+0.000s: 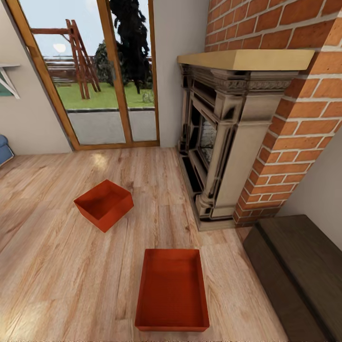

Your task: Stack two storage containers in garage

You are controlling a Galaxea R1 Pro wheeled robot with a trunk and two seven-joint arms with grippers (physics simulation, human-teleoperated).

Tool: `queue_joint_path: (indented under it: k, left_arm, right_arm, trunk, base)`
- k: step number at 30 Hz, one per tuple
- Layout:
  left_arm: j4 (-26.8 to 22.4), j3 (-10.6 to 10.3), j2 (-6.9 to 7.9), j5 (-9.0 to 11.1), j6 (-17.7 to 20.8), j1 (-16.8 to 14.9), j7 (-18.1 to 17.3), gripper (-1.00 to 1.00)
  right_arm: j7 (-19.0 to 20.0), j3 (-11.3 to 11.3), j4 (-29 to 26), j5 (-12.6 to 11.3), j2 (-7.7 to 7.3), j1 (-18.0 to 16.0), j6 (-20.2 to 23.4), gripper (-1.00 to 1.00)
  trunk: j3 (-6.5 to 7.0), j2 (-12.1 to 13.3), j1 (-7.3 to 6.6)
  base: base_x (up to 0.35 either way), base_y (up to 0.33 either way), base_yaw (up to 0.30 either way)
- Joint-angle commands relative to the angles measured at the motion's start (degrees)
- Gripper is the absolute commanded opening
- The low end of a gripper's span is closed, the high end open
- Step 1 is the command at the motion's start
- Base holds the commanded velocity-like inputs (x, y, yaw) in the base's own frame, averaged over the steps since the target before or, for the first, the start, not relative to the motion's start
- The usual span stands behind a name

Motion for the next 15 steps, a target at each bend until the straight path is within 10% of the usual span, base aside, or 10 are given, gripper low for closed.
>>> queue_joint_path:
  k: [1, 15]
  left_arm:
    - [-0.06, 0.03, -0.01, 0.28, -0.09, 0.02, 0.07, 1.0]
    - [-0.06, 0.02, 0.04, 0.28, -0.02, 0.03, -0.27, 1.0]
  right_arm:
    - [0.19, 0.47, 0.18, -0.58, 0.01, -0.05, -0.35, 1.0]
    - [0.19, 0.48, 0.16, -0.59, 0.0, -0.05, -0.35, 1.0]
  trunk:
    - [-0.13, -0.02, 0.0]
    - [-1.42, -0.02, 0.0]
  base:
    - [0.0, 0.0, 0.0]
    - [0.0, 0.0, 0.0]
